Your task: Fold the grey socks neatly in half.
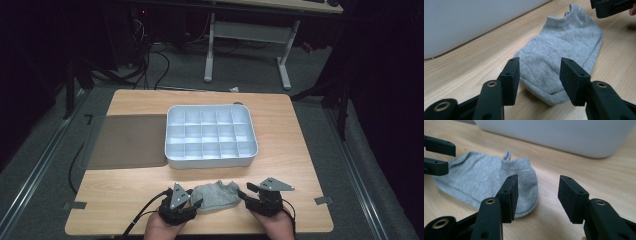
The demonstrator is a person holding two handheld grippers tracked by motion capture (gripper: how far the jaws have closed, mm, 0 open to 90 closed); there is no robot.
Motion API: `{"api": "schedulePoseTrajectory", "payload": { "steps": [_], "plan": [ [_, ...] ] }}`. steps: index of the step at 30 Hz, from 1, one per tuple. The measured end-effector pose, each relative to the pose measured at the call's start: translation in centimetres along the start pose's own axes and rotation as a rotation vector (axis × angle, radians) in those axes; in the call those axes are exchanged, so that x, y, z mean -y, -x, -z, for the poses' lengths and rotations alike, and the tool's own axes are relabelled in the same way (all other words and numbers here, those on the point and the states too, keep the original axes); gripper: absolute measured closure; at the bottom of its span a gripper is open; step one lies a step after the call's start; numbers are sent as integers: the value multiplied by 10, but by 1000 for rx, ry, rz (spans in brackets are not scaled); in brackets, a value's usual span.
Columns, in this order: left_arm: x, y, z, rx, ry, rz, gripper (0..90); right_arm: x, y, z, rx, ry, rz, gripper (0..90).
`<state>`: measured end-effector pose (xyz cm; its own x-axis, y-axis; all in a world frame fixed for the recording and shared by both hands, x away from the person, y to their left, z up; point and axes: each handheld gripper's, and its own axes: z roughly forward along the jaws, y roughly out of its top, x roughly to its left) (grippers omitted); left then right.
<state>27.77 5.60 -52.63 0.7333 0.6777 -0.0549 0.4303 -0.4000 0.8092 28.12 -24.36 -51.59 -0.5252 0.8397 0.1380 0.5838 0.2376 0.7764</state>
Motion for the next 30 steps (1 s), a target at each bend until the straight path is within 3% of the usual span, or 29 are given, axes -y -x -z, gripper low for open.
{"api": "schedulePoseTrajectory", "payload": {
  "steps": [7,15,24,30],
  "plan": [
    [1,3,-1,-22,-18,-37,510,4,-6,-10,-13,-61,5,596],
    [3,7,-3,-54,-48,-95,508,4,-10,-17,-2,-86,9,665],
    [5,0,-2,-77,-63,-76,507,6,-12,-17,-18,-86,10,762],
    [6,-2,0,-82,-67,-77,506,6,-14,-16,-20,-84,34,847]
  ]
}}
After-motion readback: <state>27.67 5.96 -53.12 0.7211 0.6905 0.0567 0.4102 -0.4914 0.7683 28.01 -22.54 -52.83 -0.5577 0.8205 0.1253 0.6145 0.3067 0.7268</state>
